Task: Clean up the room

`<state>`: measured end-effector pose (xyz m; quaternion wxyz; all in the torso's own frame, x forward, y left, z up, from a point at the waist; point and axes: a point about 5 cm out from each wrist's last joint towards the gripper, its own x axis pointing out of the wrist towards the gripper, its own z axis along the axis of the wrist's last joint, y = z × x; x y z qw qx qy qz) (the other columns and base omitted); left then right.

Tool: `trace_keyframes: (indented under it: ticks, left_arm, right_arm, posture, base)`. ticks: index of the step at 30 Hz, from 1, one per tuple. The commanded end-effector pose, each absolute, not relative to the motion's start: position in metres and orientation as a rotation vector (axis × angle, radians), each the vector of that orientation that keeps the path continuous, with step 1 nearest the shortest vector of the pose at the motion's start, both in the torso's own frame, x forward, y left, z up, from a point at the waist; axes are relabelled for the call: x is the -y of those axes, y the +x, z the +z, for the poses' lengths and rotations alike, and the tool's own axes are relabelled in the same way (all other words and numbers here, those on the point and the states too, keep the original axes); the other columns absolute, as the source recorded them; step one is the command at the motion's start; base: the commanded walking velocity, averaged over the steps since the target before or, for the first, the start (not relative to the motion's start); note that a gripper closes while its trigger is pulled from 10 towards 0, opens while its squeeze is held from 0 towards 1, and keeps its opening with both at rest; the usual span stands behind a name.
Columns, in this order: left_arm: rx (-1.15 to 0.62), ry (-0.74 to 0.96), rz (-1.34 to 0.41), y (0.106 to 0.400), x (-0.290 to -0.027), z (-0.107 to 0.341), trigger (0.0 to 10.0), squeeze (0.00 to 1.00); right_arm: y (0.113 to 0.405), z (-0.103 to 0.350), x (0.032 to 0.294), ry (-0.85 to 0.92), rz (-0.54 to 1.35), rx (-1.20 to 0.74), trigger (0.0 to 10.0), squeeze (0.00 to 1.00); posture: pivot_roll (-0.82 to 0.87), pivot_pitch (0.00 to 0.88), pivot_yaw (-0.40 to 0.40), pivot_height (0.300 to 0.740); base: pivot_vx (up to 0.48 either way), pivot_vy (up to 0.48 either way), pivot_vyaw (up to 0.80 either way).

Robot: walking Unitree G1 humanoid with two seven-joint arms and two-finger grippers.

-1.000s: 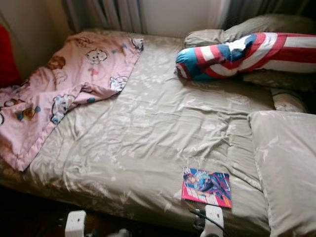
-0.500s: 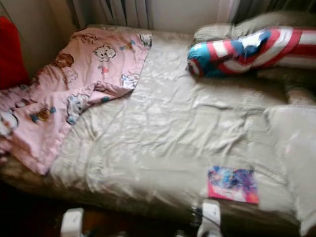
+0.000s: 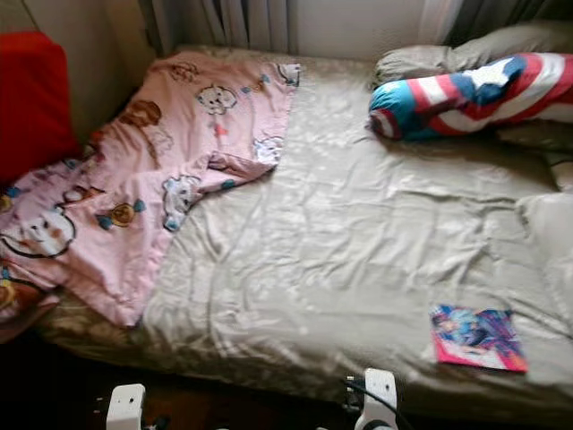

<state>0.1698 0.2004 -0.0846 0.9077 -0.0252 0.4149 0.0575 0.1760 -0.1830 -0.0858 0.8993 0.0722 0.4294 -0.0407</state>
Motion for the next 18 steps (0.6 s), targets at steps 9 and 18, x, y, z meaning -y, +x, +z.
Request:
trace_keyframes:
  ticks: [9,18]
  left_arm:
    - [-0.877,-0.038,0.130,0.1645,-0.2057,-0.0864,10.0,0.00]
    - [-0.876,-0.039,0.131,0.1643,-0.2062,-0.0863,10.0,0.00]
  right_arm:
    - [0.1741,-0.0870,0.1806,0.150,-0.078,-0.899,10.0,0.00]
    - [0.1741,-0.0871,0.1801,0.150,-0.075,-0.900,10.0,0.00]
  posture:
    - [0.07,0.173,-0.047,0.740]
    - [0.07,0.174,-0.046,0.740]
  base:
    - [0.000,0.480,0.00]
    - [0.000,0.453,0.00]
